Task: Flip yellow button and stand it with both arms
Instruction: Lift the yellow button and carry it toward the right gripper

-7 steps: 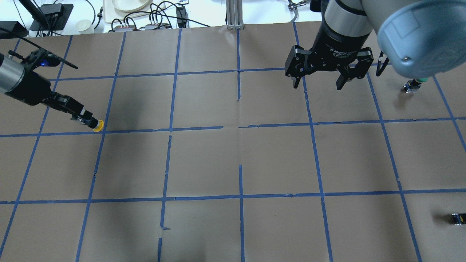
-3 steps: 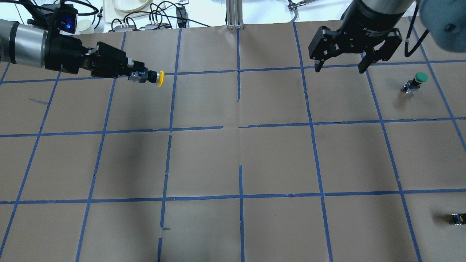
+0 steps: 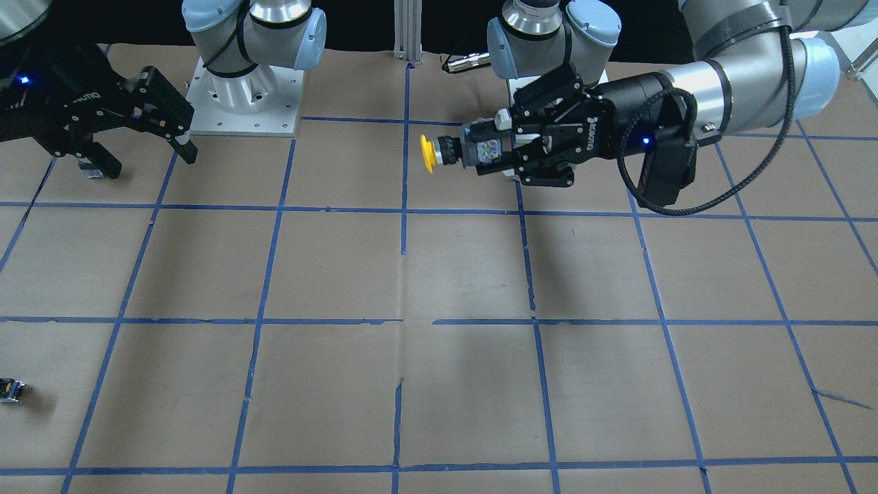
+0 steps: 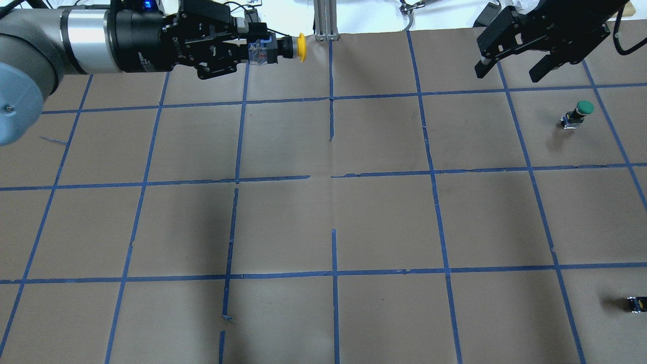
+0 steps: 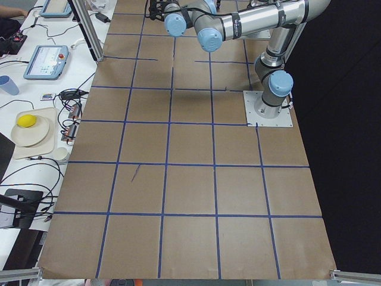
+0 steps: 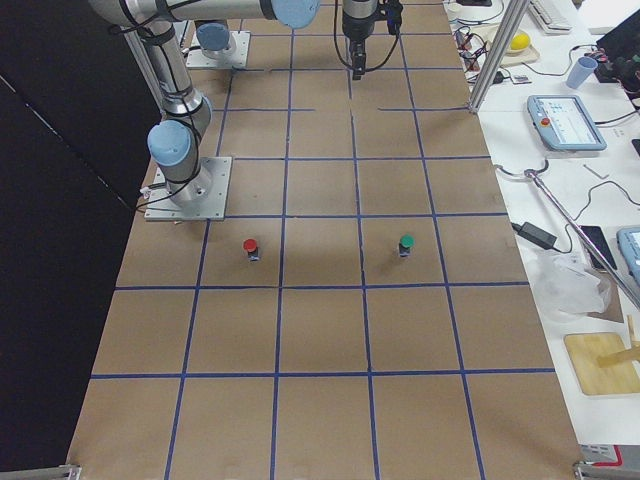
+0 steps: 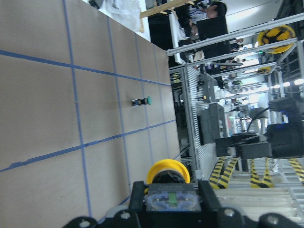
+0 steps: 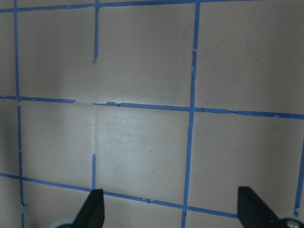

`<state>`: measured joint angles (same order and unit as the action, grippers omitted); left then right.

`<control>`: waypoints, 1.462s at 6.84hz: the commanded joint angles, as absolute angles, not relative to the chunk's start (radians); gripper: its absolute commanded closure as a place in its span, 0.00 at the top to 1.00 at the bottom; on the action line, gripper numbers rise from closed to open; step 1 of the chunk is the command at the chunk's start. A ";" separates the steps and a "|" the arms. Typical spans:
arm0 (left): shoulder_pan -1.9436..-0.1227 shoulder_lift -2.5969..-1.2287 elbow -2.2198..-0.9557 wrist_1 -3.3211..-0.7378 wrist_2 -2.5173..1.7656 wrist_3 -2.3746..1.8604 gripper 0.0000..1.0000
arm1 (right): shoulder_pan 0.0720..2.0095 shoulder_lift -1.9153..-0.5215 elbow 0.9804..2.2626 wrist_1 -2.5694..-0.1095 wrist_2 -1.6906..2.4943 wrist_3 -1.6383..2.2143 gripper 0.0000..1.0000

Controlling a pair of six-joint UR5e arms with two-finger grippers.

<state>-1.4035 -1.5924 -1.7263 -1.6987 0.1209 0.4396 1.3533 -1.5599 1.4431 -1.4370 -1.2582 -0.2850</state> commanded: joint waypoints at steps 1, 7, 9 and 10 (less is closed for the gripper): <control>-1.501 -1.589 -1.729 -1.695 -0.088 0.382 0.02 | 1.194 -1.557 1.453 -1.318 -1.024 -0.455 1.00; -1.585 -1.634 -1.710 -1.695 -0.112 0.163 0.01 | 1.104 -1.568 1.463 -0.717 -0.443 -0.601 1.00; -1.588 -1.635 -1.713 -1.695 -0.062 0.163 0.01 | 1.126 -1.562 1.460 -0.684 -0.416 -0.591 1.00; -1.589 -1.635 -1.709 -1.694 -0.029 0.146 0.01 | 1.127 -1.565 1.462 -0.683 -0.401 -0.560 0.99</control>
